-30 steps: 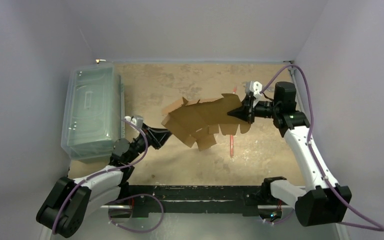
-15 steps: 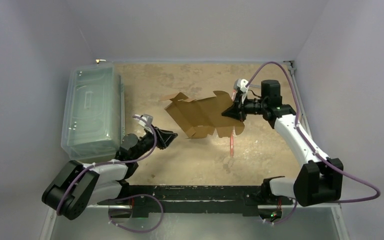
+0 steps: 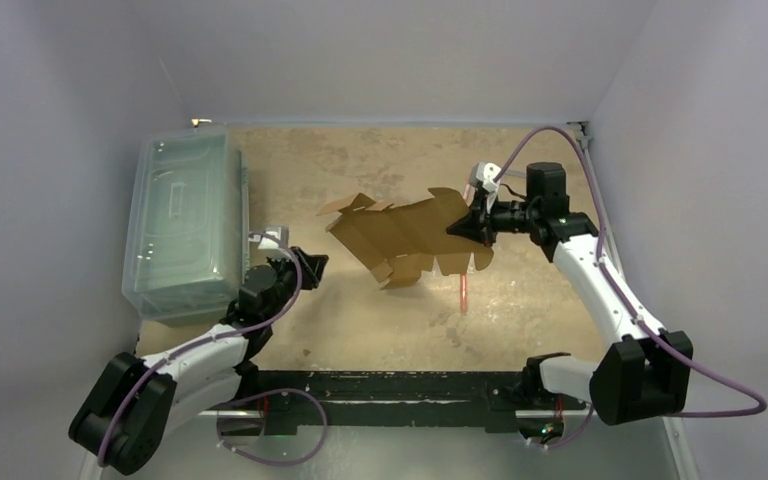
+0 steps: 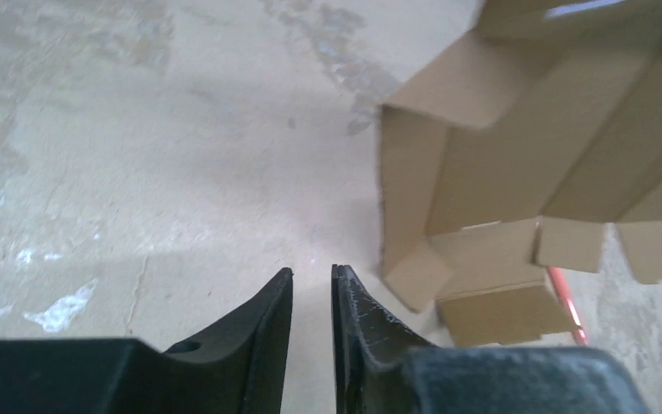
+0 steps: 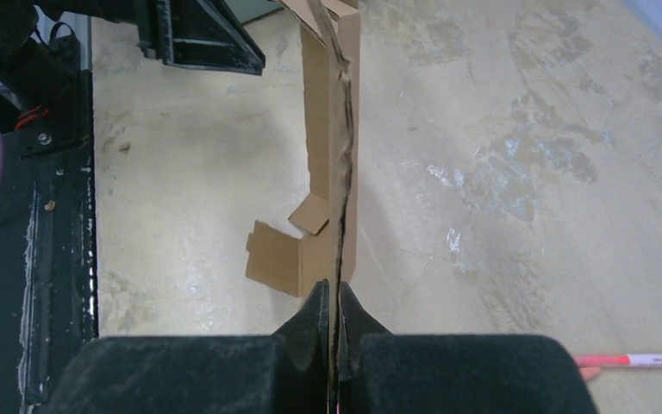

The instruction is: Fold the paper box

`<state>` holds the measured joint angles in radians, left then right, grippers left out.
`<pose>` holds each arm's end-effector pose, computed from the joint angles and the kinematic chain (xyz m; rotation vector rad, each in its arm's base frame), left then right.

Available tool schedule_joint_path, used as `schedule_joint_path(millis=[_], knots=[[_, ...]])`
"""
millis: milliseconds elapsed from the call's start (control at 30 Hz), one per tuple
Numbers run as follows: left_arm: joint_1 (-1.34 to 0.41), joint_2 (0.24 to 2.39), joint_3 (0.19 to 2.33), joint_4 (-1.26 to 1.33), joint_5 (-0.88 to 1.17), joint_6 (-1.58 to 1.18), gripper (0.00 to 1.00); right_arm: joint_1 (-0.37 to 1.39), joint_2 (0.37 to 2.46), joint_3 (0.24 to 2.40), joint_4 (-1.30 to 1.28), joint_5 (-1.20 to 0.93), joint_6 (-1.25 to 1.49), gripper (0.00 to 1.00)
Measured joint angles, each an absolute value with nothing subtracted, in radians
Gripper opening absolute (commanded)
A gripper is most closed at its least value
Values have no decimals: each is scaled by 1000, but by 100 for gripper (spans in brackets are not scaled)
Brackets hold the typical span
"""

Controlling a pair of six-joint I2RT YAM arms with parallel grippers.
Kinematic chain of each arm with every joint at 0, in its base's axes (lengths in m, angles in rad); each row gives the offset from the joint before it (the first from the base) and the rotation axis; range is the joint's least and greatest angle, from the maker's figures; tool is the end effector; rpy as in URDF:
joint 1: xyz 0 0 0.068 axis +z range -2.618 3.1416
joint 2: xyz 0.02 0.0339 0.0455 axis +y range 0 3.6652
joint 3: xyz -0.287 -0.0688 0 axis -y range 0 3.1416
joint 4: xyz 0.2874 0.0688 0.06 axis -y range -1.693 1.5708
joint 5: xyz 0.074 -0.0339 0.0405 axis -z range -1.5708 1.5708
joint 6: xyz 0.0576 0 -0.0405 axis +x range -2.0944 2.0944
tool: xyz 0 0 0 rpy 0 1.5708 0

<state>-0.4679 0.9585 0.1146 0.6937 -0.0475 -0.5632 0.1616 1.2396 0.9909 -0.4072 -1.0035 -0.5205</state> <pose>0.1984 -0.0972 0.1538 -0.1207 1.7709 -0.7158 0.2914 0.0967 0.3083 -1.1414 1.6513 0.8757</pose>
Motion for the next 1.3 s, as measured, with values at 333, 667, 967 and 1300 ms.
schedule_joint_path(millis=[333,667,967,1300], knots=[[-468,1198,172,764,-38,-558,13,162,1198,994,-422,-1046,-536,0],[-468,1310,211,963,71,-555,13,162,1198,994,-426,-1047,-534,0],[-468,1278,184,1008,49,-538,14,162,1199,994,-426,-1045,-531,0],[-468,1187,117,994,-110,-533,17,162,1207,994,-426,-1047,-531,0]])
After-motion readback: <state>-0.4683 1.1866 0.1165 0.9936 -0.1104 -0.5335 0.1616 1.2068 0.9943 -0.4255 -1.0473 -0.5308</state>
